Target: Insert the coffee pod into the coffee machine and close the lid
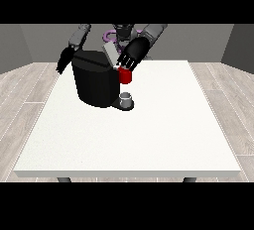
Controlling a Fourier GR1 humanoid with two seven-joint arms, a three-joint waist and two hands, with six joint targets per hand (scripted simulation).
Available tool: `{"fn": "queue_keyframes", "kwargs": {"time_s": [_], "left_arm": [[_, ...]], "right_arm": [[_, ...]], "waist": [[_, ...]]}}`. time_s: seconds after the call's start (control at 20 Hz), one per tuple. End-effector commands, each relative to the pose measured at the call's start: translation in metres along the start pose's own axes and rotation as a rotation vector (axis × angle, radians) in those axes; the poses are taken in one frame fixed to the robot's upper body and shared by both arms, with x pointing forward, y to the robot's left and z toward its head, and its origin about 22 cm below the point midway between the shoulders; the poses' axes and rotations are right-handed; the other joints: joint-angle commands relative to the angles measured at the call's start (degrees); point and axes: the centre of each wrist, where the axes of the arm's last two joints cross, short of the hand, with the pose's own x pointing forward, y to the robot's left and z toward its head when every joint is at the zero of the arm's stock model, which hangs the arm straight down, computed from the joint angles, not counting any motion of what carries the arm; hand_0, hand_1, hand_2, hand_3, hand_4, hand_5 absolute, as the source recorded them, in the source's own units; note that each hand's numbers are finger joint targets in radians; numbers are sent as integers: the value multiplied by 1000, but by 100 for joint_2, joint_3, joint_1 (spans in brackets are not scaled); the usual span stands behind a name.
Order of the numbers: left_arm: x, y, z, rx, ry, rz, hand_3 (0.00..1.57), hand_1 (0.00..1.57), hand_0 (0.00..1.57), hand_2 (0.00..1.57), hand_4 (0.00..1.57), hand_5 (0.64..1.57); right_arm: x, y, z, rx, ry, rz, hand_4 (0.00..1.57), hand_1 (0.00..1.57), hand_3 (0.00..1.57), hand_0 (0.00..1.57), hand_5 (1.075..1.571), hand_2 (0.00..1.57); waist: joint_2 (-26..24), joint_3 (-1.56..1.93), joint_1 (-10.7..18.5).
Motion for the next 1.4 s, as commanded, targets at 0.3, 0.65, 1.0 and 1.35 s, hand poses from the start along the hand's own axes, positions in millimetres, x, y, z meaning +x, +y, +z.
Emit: {"fn": "queue_keyframes", "kwargs": {"time_s": [0.3, 0.65, 1.0, 1.35], "left_arm": [[2, -10, -3, 63, -24, -19, 1176, 1202, 1202, 1218, 360, 1571], [3, 17, 5, 93, -26, -144, 1104, 1216, 1216, 1228, 0, 1571], [-20, -1, 7, 72, 3, -178, 998, 1135, 1135, 1146, 0, 1571], [-3, 17, 4, 168, -48, -136, 953, 1150, 1150, 1145, 0, 1571]], "right_arm": [[-1, -17, -3, 2, -10, 16, 141, 0, 0, 0, 1571, 0], [12, -8, -13, -36, -14, 13, 0, 0, 0, 0, 1571, 0], [21, -6, -9, 4, -3, 10, 0, 0, 0, 0, 1571, 0], [17, 8, -2, 22, -42, 21, 61, 0, 0, 0, 1571, 0]], "waist": [[76, 0, -30], [251, 0, 45], [164, -3, -142], [376, -1, -272]]}}
